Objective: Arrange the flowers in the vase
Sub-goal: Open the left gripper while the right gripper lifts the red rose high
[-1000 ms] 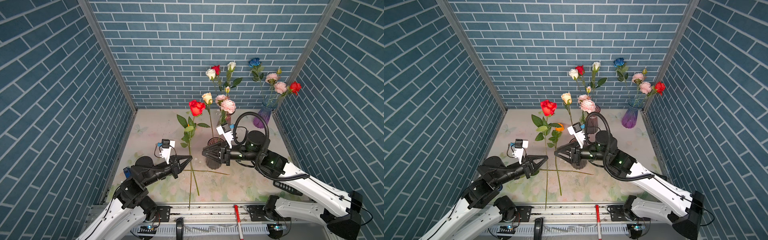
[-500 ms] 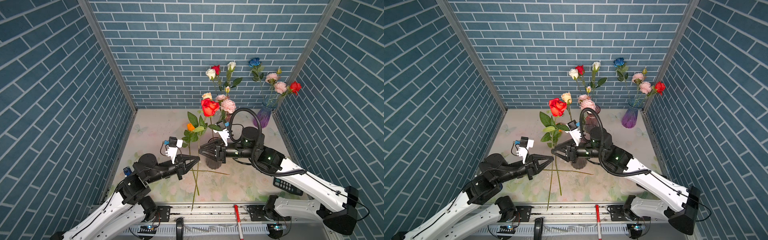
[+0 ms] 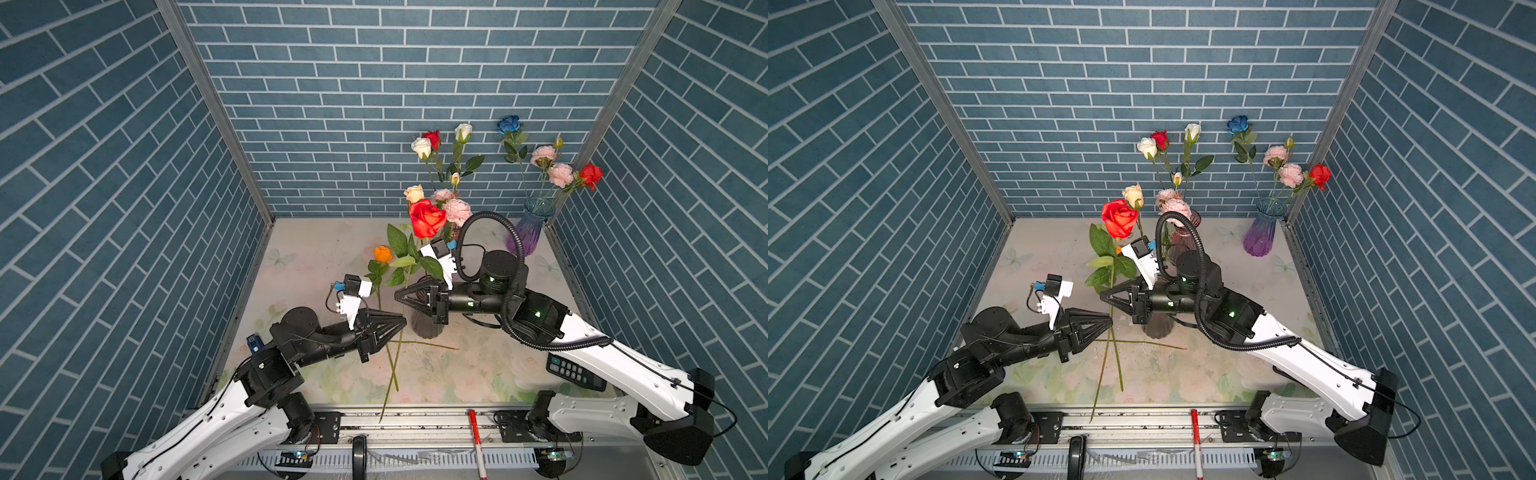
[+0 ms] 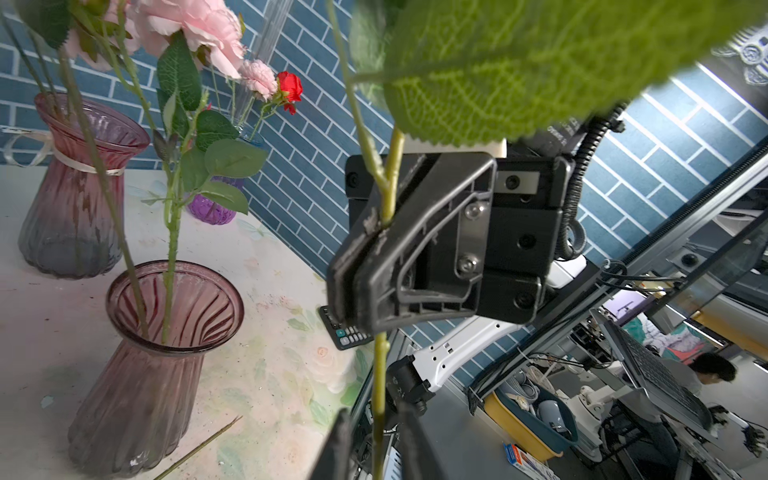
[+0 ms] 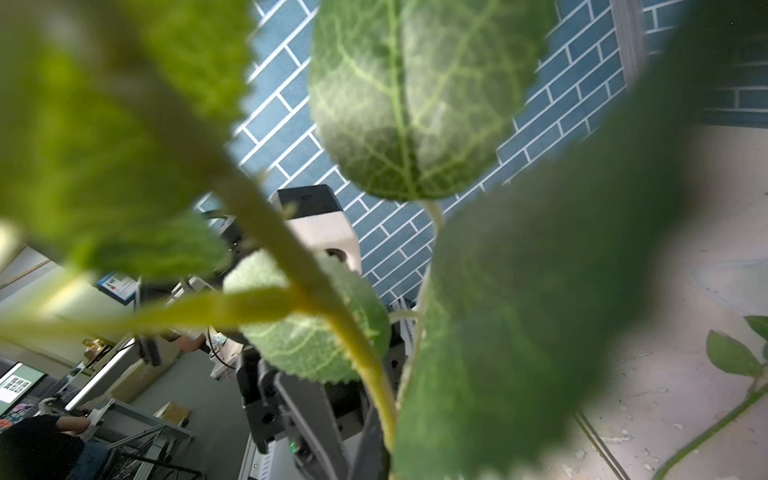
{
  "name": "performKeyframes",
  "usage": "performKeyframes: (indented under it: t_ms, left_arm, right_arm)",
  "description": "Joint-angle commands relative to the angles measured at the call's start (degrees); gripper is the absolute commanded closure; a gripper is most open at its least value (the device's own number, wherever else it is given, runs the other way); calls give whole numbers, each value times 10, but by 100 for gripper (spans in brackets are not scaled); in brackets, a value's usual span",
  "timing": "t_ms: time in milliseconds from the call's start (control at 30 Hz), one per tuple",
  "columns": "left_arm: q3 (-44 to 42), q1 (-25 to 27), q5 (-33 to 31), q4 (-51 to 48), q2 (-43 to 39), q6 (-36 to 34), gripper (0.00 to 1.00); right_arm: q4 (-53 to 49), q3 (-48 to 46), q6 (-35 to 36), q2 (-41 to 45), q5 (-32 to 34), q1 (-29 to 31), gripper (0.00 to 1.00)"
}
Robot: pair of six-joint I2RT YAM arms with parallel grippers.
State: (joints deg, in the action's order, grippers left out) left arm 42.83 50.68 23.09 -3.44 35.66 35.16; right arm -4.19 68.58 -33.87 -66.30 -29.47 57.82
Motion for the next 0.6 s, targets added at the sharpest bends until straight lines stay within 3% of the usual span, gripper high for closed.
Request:
performKeyframes:
  t_ms: [0,167,333,433,567]
  left_arm:
    - [-6,3,-62,-27,-24,-10,40]
    - [-48,3,-182,-104,-76,5,39]
    - [-152,3,-273,-125,-127,75,41]
    - [-209,3,-276,-90,-147,95,42]
    - [-254,3,-277,-73,-153,96,42]
  right_arm:
    - [-67,40,56,39,61,3,100]
    - [-237,134,159,83,268,2,100]
    - [-273,195,242,101,516,2,100]
    - [-218,186,277,109,582,2,100]
    - [-149,169,292,101,609,2,100]
